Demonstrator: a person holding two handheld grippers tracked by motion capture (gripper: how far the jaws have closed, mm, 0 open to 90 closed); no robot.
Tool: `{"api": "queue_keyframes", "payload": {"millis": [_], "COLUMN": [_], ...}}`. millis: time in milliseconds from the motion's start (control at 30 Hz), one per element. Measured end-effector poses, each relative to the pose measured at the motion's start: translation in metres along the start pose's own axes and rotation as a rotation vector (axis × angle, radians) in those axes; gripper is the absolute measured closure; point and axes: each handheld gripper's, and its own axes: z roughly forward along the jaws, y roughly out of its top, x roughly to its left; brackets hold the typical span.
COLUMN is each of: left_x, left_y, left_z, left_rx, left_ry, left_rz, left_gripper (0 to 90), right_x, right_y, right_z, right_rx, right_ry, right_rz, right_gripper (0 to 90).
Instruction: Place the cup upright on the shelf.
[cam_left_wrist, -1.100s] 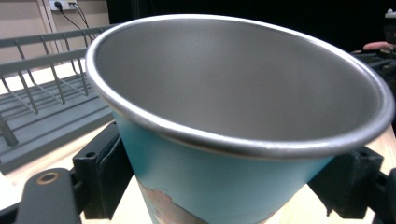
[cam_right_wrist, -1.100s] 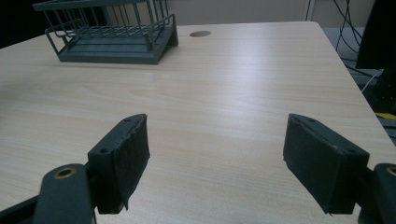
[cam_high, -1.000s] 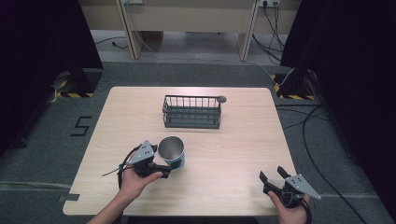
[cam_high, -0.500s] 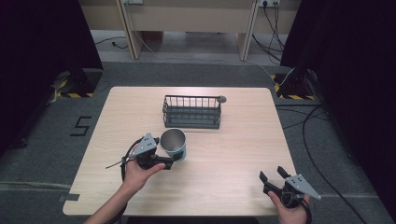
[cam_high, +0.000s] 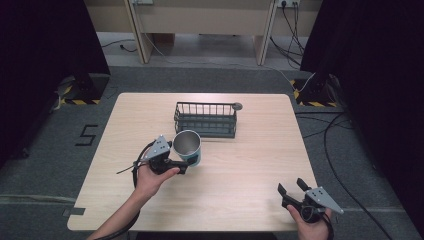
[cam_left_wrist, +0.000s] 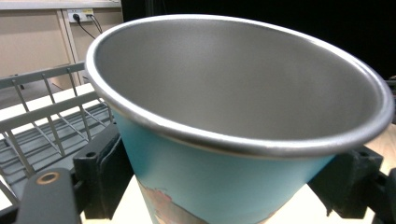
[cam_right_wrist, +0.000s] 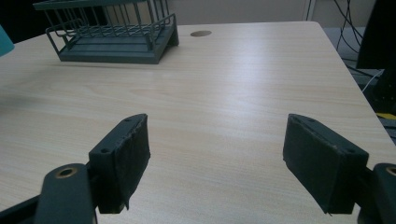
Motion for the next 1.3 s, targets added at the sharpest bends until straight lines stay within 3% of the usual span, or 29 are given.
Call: {"api": "queue_keyframes", "payload": {"millis": [1033, 1300], "left_x": [0.023, 0.031], "left_y": [0.028, 0.041], "left_z": [0.026, 0.032], "left_rx": [-0.004, -0.008], "left_ry": [0.036, 0.049], "left_rz": [-0.008, -0.001], "left_gripper": [16.2, 16.2], "right_x": [0.0, 0.0], "right_y": [0.0, 0.0], "right_z": [0.0, 0.0], "right_rx": [0.001, 0.001], "right_ry": [0.0, 0.001], "right_rz": [0.004, 0.004], "right_gripper": [23.9, 23.9]}}
